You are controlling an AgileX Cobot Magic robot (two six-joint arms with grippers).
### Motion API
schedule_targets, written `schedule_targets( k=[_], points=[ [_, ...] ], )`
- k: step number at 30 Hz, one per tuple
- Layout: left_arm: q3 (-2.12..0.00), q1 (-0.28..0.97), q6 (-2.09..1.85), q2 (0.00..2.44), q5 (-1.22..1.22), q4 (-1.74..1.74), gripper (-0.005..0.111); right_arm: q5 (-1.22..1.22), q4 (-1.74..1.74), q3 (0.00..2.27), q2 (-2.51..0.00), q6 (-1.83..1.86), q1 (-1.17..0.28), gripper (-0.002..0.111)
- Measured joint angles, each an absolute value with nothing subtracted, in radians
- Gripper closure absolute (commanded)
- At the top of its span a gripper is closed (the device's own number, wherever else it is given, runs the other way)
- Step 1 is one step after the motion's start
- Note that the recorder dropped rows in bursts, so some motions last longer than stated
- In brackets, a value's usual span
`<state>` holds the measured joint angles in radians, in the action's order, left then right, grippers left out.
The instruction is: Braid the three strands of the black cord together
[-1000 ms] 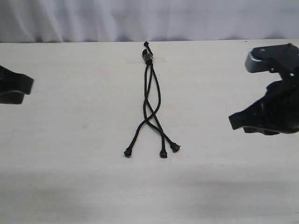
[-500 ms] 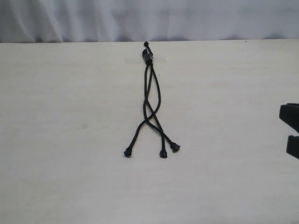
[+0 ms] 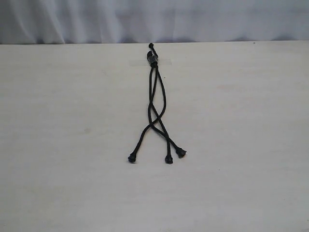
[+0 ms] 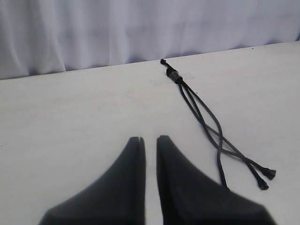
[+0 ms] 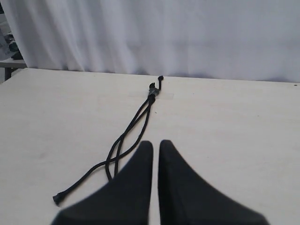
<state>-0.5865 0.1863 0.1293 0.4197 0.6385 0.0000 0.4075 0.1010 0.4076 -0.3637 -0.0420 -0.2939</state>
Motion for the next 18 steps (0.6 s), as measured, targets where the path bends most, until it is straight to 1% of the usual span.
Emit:
schedule_targets(
  k=[5, 10, 13, 18],
  points=[
    [-0.587, 0.186, 0.129, 0.420, 0.639, 0.000, 0.098, 0.404, 0.101, 0.397, -0.327, -0.042, -0.294, 0.104],
    [-0.587, 0.186, 0.129, 0.420, 0.639, 0.000, 0.098, 0.399, 0.101, 0.309, -0.227, -0.042, -0.289, 0.104],
    [-0.587, 0.186, 0.129, 0.420, 0.639, 0.000, 0.098, 0.399, 0.103, 0.225, -0.149, -0.042, -0.241, 0.104],
    [-0.586, 0.186, 0.129, 0.420, 0.633, 0.006, 0.098, 0.401, 0.103, 0.122, -0.063, -0.042, -0.101, 0.104]
  ],
)
